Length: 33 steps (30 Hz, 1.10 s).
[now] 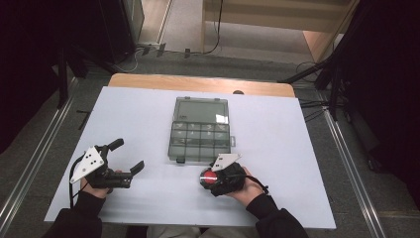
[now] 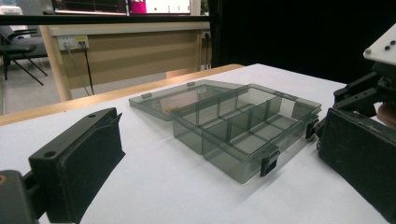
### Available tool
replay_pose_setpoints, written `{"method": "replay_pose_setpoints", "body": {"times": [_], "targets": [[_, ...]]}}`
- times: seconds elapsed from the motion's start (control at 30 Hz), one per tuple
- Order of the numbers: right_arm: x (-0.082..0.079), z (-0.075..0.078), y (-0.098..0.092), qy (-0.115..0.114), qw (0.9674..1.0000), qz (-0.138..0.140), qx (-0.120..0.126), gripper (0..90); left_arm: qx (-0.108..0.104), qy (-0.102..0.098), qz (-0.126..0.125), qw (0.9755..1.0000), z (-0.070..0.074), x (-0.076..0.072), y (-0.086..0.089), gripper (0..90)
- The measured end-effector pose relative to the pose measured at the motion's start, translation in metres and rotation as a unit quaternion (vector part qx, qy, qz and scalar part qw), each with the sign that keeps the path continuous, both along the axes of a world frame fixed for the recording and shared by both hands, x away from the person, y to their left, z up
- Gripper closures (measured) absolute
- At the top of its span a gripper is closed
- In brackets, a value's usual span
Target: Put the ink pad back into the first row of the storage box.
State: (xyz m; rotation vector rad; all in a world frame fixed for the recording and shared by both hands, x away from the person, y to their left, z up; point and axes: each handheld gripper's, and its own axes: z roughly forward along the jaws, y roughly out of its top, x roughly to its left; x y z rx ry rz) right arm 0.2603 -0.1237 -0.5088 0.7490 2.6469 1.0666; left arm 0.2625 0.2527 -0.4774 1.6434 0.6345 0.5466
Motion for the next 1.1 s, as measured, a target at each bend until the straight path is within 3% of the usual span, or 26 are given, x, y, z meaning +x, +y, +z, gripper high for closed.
{"method": "replay_pose_setpoints", "body": {"times": [0.33,0.67,1.1], "targets": [[0.004,0.021,-0.005,-0.017,0.9991,-0.009,0.039,30.9,0.001,-0.001,0.002,1.0,0.001,-0.001,0.0,0.0],[0.019,0.04,-0.009,-0.033,0.9976,-0.022,0.057,30.9,-0.001,-0.001,0.003,1.0,0.001,-0.001,0.0,0.0],[0.042,0.055,-0.01,-0.032,0.9975,-0.032,0.054,30.9,-0.001,-0.001,0.003,1.0,0.001,-0.001,0.001,0.0]]}}
